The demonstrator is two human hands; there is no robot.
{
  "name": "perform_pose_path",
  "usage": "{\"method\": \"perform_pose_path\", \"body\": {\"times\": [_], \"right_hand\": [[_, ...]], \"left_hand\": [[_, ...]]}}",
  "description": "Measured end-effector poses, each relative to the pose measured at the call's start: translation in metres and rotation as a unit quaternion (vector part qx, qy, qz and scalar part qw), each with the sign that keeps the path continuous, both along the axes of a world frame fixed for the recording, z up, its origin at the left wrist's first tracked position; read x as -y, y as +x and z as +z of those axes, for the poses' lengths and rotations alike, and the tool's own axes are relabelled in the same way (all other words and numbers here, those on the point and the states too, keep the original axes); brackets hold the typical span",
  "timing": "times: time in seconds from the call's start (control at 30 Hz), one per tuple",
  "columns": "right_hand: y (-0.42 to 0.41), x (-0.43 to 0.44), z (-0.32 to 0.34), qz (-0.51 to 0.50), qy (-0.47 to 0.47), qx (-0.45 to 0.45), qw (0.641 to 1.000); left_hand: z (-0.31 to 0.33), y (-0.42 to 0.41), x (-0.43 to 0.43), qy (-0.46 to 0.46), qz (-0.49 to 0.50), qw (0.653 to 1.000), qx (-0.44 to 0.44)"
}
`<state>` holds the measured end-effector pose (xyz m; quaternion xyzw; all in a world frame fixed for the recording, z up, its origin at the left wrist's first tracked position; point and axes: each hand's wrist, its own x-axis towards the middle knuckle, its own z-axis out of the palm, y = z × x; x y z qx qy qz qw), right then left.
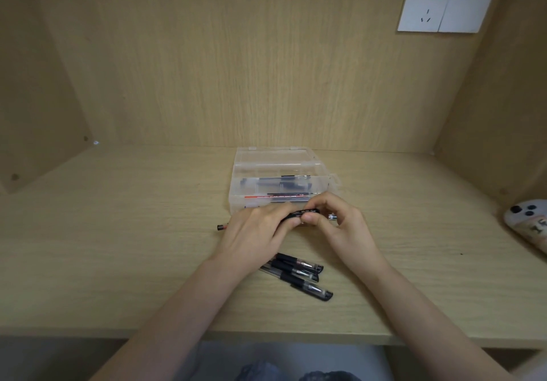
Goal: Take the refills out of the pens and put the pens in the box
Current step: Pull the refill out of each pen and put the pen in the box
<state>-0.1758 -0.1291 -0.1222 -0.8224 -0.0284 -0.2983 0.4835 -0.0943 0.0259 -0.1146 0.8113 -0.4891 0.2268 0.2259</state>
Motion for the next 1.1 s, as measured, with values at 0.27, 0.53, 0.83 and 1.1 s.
{"method": "perform_pose_path", "body": {"times": [0.27, 0.53, 0.83, 1.1], "right_hand": [[0.001, 0.000, -0.003, -0.019, -0.080, 0.053, 0.995], [0.002, -0.002, -0.004, -0.024, -0.076, 0.053, 0.995], [0.002, 0.003, 0.005, -0.063, -0.016, 0.009, 0.998], [0.005, 0.009, -0.006, -0.062, -0.180, -0.034, 0.981]], "left_hand": [[0.003, -0.006, 0.001, -0.019, -0.016, 0.999, -0.047], [0.003, -0.007, 0.002, -0.017, 0.000, 1.000, -0.025], [0.011, 0.010, -0.027, -0.018, 0.080, 0.993, -0.081], [0.011, 0.009, -0.020, 0.025, 0.057, 0.995, -0.083]]}}
